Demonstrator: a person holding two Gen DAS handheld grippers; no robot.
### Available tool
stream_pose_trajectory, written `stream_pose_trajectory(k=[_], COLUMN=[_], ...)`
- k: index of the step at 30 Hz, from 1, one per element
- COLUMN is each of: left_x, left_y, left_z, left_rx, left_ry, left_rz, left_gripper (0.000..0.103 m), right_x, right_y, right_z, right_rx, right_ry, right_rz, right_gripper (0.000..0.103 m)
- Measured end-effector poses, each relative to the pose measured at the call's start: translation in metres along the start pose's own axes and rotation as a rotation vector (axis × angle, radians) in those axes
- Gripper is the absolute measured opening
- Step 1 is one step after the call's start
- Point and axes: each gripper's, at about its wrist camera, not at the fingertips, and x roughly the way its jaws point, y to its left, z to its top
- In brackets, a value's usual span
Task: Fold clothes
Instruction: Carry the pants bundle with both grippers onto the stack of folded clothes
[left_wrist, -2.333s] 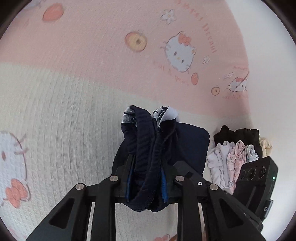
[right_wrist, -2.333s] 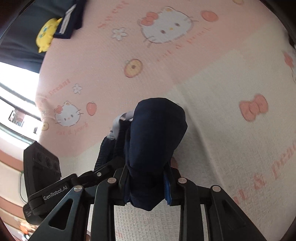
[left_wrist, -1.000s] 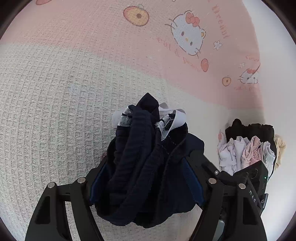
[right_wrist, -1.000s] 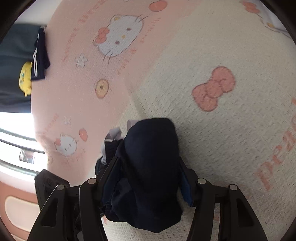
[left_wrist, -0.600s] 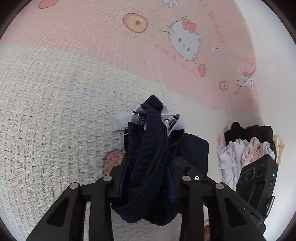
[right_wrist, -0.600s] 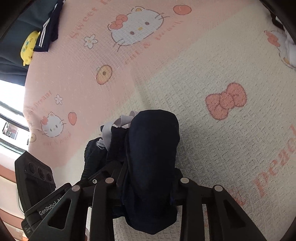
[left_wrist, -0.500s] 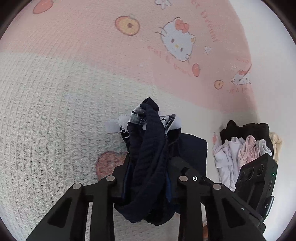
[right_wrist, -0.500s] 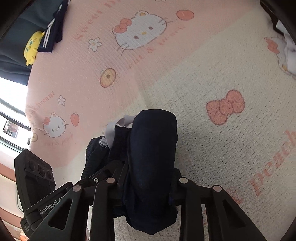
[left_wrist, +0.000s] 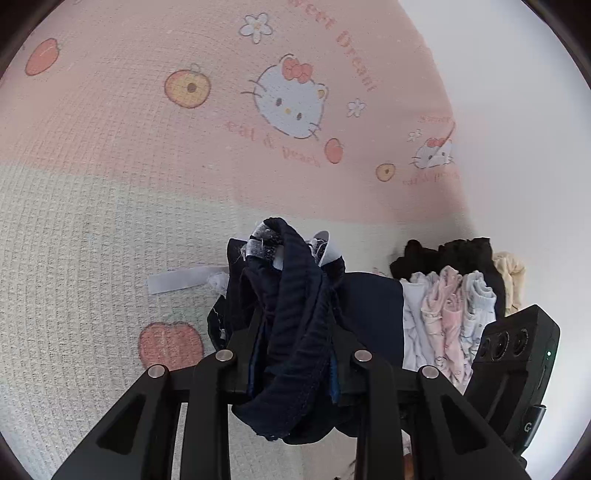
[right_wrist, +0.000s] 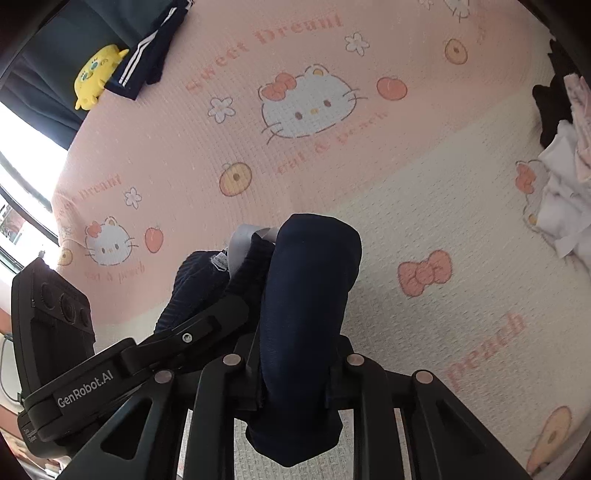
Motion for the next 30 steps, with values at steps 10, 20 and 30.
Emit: stream_pose_trajectory(k=[10, 20, 30], left_x=[-0.009, -0.007, 0.007], left_y=[-0.042, -0.116, -0.204], left_z=[0.018, 0.044, 0.048], left_rx=[0.052, 0.17, 0.278], left_ry=[0.002, 0.0, 0.032], left_rz=[-0.103, -0.22, -0.328], left_gripper=[0.024, 0.024, 0.024], right_x=[-0.04, -0.098, -0.164], right_y=[0.005, -0.003, -0.034], right_z=[0.023, 0.063, 0.086], right_rx=[-0.02, -0.015, 0.033], right_ry=[-0.076, -0.196, -0.294], right_rz=[-0.013, -0.062, -0.115], right_gripper=[0.02, 0.02, 0.02])
